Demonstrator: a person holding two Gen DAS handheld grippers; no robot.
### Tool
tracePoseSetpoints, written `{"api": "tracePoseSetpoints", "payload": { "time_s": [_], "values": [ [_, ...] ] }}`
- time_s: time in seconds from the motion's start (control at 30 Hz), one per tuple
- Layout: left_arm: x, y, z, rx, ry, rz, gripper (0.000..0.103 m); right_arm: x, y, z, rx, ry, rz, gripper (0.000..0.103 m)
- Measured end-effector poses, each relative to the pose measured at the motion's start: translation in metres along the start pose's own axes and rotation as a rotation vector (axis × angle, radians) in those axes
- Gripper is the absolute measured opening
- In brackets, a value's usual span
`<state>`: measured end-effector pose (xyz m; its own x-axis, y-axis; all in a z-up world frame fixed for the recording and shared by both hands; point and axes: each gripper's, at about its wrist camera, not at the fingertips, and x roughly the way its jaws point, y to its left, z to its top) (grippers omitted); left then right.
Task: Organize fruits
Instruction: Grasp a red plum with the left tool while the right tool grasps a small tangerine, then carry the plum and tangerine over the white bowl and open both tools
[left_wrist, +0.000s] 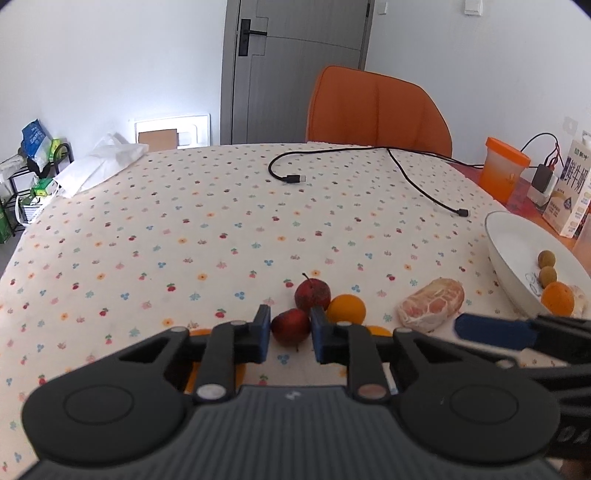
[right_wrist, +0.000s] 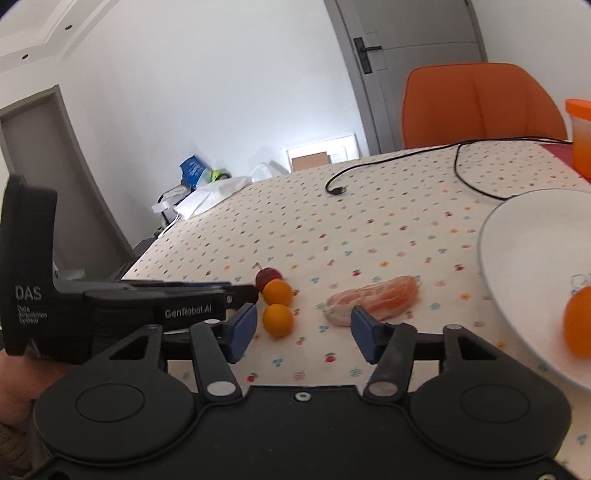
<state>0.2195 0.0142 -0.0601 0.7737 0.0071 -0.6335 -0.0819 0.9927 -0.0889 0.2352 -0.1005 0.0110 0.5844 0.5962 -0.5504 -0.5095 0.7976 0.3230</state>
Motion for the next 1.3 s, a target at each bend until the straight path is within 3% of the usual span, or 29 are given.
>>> {"api": "tracePoseSetpoints", "payload": {
  "time_s": [0.43,0.6,0.87,1.3],
  "values": [
    [-0.026,0.011,0.001,-0.027,-0.043,-0.034,0.021,0.028,0.016,0.001,-0.015,0.046,0.006,0.043],
    [-0.029,0.014,0.001,-0.034,-0.044,-0.036,0.021,0.037,0.020,0.001,-0.026,0.053,-0.026,0.022],
    [-0.037,0.007,0.001,-0.031,-0.057,-0.049,0.021,0.014,0.016,0.003,-0.018,0.005,-0.049,0.022],
    [-0.045,-0.035,0.010,0.023,-0.093,-0.110,0.021,-0.033,-0.013,0.008,0.018,-0.081,-0.106,0.022]
  ]
}}
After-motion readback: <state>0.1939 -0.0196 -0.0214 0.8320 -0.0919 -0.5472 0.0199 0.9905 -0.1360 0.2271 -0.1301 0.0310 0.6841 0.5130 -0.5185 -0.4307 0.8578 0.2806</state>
